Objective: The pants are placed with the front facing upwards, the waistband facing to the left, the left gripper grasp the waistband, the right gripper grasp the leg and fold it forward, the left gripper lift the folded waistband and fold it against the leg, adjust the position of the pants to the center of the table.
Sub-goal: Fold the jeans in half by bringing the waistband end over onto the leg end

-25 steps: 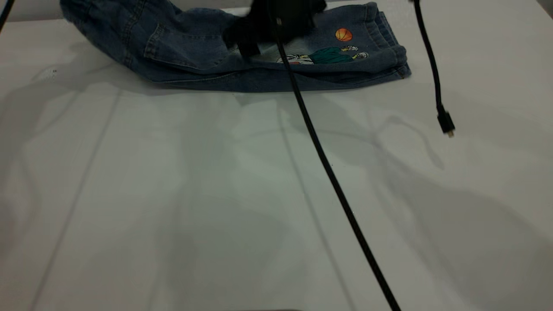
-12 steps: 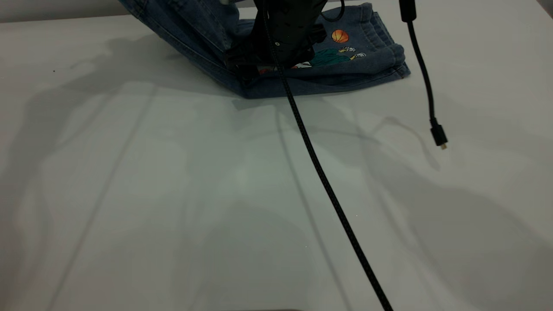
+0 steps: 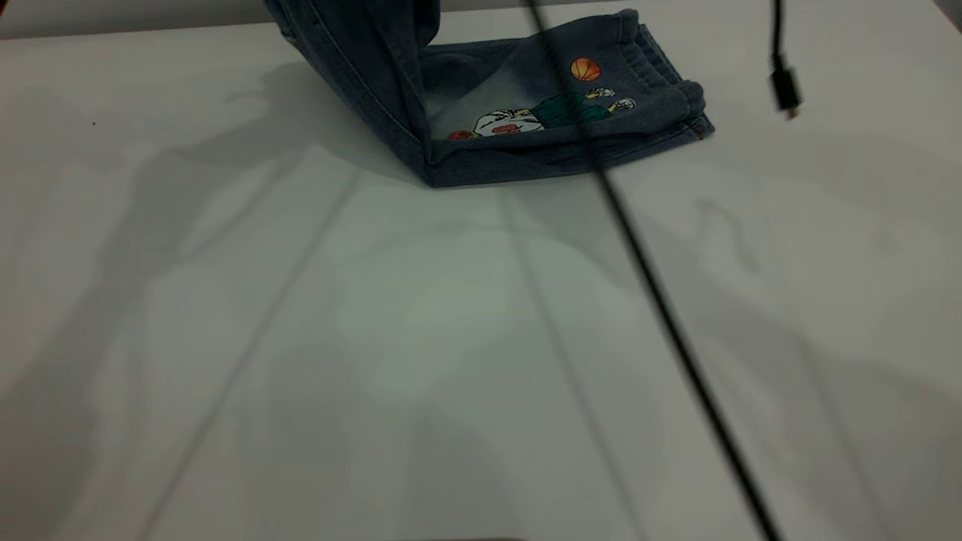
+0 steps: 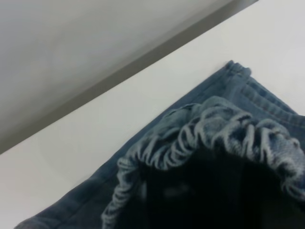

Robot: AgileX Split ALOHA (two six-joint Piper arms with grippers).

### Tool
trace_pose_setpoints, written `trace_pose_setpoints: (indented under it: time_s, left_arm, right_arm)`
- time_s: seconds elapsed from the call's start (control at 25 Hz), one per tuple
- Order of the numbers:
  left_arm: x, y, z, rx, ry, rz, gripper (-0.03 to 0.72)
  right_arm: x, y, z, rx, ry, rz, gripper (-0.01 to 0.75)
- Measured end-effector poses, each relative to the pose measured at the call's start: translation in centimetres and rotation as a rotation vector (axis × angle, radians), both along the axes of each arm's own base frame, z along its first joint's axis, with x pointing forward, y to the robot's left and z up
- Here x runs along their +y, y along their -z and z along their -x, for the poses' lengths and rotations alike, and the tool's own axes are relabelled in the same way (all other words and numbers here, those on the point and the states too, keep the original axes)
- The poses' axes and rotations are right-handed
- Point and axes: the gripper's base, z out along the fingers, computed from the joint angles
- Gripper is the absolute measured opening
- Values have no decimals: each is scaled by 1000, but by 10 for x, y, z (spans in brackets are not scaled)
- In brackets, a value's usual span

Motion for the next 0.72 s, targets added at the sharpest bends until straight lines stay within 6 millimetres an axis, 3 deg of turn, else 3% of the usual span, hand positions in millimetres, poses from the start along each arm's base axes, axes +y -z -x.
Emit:
trace_pose_setpoints:
  time_s: [0.16,0.36,0.6,0.72]
  left_arm:
    - [-15,0,4,0,30,0,35]
    - [-41,0,11,0,84,2,35]
    - [-78,-2,22,-35,146,-2,35]
    - [-91,-3,27,-61,173,-11,35]
  right_arm:
    - [-49,9,-18,74,100,34,514]
    - [-94,47,-35,174,201,55,514]
    - [-105,101,-31,337,238,72,514]
    - [-103,106,-30,356,231,46,514]
